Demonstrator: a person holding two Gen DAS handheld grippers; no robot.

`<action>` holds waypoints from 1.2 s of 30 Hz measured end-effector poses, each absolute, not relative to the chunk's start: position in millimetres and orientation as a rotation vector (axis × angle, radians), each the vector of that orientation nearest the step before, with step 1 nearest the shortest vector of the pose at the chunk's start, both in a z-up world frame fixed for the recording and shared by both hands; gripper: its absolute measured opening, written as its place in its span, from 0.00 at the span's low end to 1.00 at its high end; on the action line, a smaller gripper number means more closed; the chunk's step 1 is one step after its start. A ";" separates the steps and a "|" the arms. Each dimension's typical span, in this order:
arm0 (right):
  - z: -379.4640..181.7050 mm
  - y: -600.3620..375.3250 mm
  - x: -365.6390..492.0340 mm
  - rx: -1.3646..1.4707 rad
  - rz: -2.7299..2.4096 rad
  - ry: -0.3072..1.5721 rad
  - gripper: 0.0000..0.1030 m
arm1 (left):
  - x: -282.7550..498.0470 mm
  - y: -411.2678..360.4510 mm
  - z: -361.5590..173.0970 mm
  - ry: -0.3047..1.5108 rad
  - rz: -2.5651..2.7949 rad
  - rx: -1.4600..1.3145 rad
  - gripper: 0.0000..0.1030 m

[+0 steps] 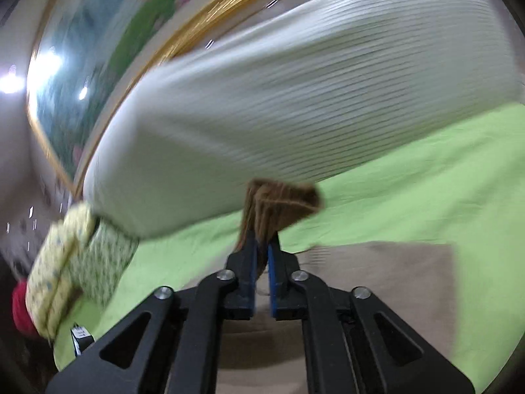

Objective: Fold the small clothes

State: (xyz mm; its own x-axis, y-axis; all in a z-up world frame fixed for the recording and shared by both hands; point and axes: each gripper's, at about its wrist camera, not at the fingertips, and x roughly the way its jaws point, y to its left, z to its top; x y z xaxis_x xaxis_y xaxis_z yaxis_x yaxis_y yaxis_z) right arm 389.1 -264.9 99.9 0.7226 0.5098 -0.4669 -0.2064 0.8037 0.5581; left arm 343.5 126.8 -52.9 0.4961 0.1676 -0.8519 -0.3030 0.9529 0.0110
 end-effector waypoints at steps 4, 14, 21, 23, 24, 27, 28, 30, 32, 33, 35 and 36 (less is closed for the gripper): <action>42.5 -299.2 369.7 0.490 0.297 0.785 0.02 | 342.7 128.5 -59.2 1.034 0.312 -0.158 0.11; 23.9 -313.9 354.3 0.603 0.203 0.897 0.16 | 325.8 121.8 -53.7 1.039 0.277 -0.118 0.14; 14.6 -278.2 359.7 0.569 0.237 0.913 0.53 | 324.4 129.6 -63.1 1.063 0.303 -0.148 0.16; 7.5 -254.7 367.6 0.477 0.261 0.973 0.08 | 326.5 132.1 -62.6 1.064 0.313 -0.162 0.16; 4.6 -244.7 371.0 0.450 0.279 0.994 0.07 | 327.5 134.0 -61.9 1.065 0.319 -0.170 0.15; 27.9 -250.5 365.5 0.426 0.258 0.889 0.06 | 328.0 140.0 -56.7 1.046 0.320 -0.192 0.14; 35.9 -259.6 363.1 0.453 0.242 0.860 0.06 | 328.8 140.5 -57.9 1.048 0.317 -0.190 0.15; 37.0 -271.9 362.6 0.473 0.197 0.857 0.06 | 330.5 141.6 -63.9 1.064 0.313 -0.205 0.14; 22.1 -268.0 366.1 0.428 0.171 0.921 0.06 | 330.9 142.1 -68.0 1.066 0.325 -0.208 0.14; 14.0 -263.6 369.1 0.410 0.173 0.964 0.07 | 331.6 143.2 -68.3 1.068 0.326 -0.211 0.14; -2.0 -256.2 373.0 0.380 0.160 1.044 0.09 | 328.8 147.0 -66.3 1.071 0.327 -0.230 0.17; -0.2 -256.4 369.5 0.379 0.160 1.023 0.11 | 327.5 148.2 -65.2 1.072 0.326 -0.234 0.18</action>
